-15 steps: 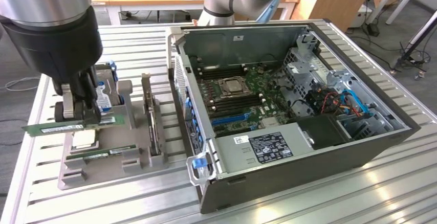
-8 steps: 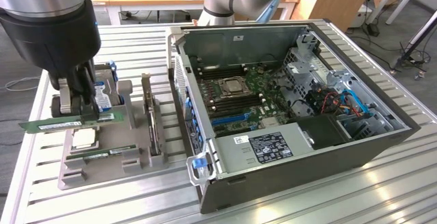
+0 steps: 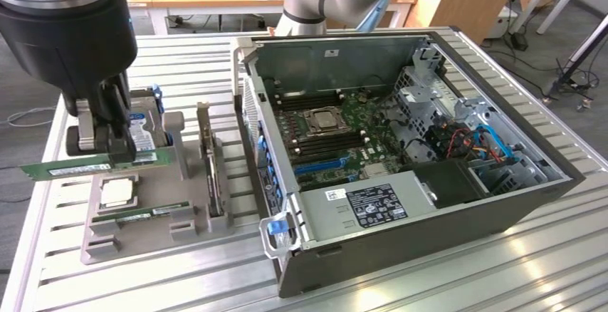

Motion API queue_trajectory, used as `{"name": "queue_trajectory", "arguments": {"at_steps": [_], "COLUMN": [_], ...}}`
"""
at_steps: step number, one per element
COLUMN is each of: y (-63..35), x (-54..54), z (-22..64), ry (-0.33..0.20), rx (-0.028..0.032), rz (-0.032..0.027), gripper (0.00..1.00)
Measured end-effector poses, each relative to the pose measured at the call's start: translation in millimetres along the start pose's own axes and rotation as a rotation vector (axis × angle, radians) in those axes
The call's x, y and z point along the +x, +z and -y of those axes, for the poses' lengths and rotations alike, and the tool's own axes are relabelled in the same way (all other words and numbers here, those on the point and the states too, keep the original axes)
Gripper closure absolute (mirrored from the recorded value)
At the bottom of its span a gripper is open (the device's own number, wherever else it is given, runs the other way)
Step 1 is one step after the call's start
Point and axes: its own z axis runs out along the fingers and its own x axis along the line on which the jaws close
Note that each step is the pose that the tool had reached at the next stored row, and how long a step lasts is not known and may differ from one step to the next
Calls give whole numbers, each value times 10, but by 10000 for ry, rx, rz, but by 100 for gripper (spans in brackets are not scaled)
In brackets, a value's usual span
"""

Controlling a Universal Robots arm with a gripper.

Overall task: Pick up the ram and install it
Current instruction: 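Pick up the ram and move it above insertion slot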

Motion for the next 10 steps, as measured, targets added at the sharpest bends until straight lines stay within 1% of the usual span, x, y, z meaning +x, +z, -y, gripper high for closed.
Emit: {"name": "queue_trajectory", "arguments": {"at_steps": [10], "y": [-131], "x": [-2], "z": [-6], "ry": [-17], "rx": [0], "rz": [0], "gripper": [88]}}
